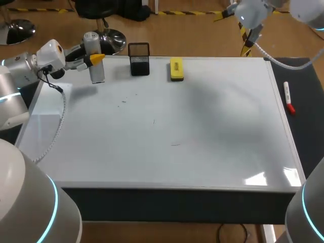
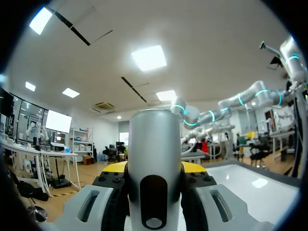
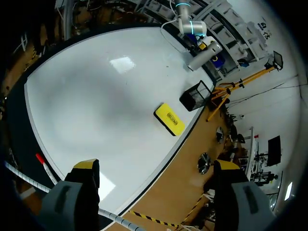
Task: Pick up the inspection probe, press it on each red-marked spot on the whiteboard one by one, put down the probe, pick up the eraser, and wipe off all the red marks.
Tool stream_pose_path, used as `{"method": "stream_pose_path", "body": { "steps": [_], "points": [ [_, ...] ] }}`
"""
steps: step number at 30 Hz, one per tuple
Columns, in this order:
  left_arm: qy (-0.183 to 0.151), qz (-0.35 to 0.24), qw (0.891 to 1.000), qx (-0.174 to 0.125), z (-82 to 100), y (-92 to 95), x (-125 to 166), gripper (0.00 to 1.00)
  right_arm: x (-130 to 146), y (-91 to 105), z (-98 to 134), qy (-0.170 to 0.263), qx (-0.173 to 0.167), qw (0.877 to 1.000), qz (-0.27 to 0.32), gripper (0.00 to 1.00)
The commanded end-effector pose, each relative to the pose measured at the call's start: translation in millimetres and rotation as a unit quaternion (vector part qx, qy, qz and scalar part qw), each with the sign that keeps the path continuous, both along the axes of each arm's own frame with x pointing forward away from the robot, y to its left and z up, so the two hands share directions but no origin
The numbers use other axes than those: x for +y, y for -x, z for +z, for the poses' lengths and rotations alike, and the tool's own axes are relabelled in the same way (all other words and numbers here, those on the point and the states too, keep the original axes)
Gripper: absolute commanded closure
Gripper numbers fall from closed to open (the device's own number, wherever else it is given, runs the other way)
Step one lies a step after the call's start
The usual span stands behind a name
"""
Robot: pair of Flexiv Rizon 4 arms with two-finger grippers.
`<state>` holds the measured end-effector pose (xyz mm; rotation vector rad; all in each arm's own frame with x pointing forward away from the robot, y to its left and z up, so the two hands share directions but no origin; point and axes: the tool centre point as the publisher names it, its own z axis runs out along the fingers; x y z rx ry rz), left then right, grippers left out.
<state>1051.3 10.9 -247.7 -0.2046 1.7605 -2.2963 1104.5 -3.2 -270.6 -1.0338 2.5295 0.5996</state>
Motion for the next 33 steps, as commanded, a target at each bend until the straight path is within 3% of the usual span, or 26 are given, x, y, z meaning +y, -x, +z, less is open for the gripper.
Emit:
{"method": "stream_pose_path", "body": {
  "steps": [1,21,27,33],
  "points": [
    [-0.001,0.002,1.000,-0.001,1.3,0.8,0,1.00,-3,8.9,2,-0.001,-0.009,1.000,-0.003,0.00],
    [0.006,-0.001,1.000,0.002,1.0,4.3,-3,1.00,-3,8.9,2,-0.001,-0.009,1.000,-0.003,0.00],
    [0.017,-0.023,0.999,-0.018,15.8,-9.4,-15,1.00,-3,8.9,2,-0.001,-0.009,1.000,-0.003,0.00],
    [0.020,-0.056,0.997,-0.052,43.9,-30.4,-35,1.00,-3,8.9,2,-0.001,-0.009,1.000,-0.003,0.00]
  ]
}}
